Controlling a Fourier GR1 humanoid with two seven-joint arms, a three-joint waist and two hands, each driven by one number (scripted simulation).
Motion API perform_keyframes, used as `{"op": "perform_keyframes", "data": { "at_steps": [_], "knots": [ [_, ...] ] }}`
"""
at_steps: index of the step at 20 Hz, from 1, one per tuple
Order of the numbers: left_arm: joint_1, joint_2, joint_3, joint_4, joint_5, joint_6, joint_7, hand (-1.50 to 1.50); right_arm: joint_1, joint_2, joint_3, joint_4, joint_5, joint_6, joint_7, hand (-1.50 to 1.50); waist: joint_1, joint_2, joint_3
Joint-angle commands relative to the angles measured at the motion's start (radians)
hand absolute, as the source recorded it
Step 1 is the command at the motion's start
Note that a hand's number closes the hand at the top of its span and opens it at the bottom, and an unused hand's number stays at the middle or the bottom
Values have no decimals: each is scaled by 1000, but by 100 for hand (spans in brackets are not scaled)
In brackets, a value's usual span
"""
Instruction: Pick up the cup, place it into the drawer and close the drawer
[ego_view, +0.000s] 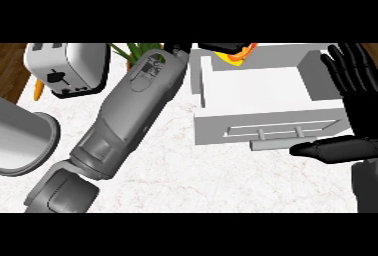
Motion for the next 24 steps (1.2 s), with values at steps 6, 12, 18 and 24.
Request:
{"op": "perform_keyframes", "data": {
  "at_steps": [6, 12, 18, 24],
  "knots": [
    [-46, 0, -150, 213, 58, -44, 38, 150, -54, 19, 46, 6, 18, -2, -1, -150, -72, 22, 1],
    [-34, 0, -245, 231, 89, -74, 88, 150, -66, 41, 87, 23, 27, 12, -21, -150, -118, 32, 1],
    [47, 0, -235, 171, 189, -60, -34, -150, -121, 49, 102, 33, -72, 74, 17, -150, -136, 39, -1],
    [46, 0, -195, 81, 324, -104, -128, -150, -125, 53, 220, 36, -197, 263, 24, 150, -141, 35, -2]
  ]
}}
